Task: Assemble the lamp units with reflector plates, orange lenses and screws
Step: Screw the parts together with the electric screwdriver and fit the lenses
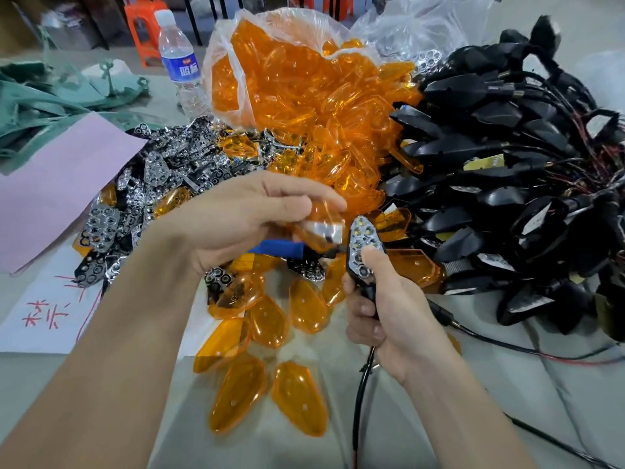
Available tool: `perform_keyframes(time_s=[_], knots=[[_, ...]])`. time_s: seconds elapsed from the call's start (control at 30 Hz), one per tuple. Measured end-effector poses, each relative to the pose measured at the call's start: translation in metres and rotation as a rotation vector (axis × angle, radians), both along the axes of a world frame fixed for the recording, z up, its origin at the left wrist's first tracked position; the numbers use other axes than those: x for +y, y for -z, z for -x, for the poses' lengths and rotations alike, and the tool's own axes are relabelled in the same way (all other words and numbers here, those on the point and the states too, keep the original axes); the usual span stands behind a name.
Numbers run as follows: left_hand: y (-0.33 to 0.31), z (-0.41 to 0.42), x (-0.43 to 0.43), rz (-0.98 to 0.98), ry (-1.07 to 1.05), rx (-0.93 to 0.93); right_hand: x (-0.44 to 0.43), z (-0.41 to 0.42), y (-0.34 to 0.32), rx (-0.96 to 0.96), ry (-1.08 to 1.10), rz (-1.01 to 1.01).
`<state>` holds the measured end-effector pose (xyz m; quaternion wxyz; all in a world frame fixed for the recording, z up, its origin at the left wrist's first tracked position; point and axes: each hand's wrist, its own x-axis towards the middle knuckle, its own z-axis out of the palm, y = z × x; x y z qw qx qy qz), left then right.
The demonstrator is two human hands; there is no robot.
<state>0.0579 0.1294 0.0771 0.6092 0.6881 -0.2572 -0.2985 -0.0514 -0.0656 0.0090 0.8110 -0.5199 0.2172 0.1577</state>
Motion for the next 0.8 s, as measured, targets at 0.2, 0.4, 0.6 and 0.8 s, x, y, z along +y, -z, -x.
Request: perform_keyframes(time_s=[0.2, 0.4, 0.6, 0.8], knots=[[-0.010, 0.020, -0.003, -0.188, -0.002, -0.218, 0.020, 0.003, -0.004, 0.053, -0.133, 0.040], [-0.009, 0.033, -0.006, -0.269, -0.241, -0.364, 0.019, 0.011, -0.002, -0.036, -0.233, -0.122], [-0.014, 0.038, -0.004, -0.350, -0.313, -0.494, 0.020, 0.014, 0.000, -0.089, -0.270, -0.073], [-0.005, 0.046, -0.016, -0.328, -0.340, -0.603, 0.029, 0.019, -0.002, -0.079, -0.272, -0.116]])
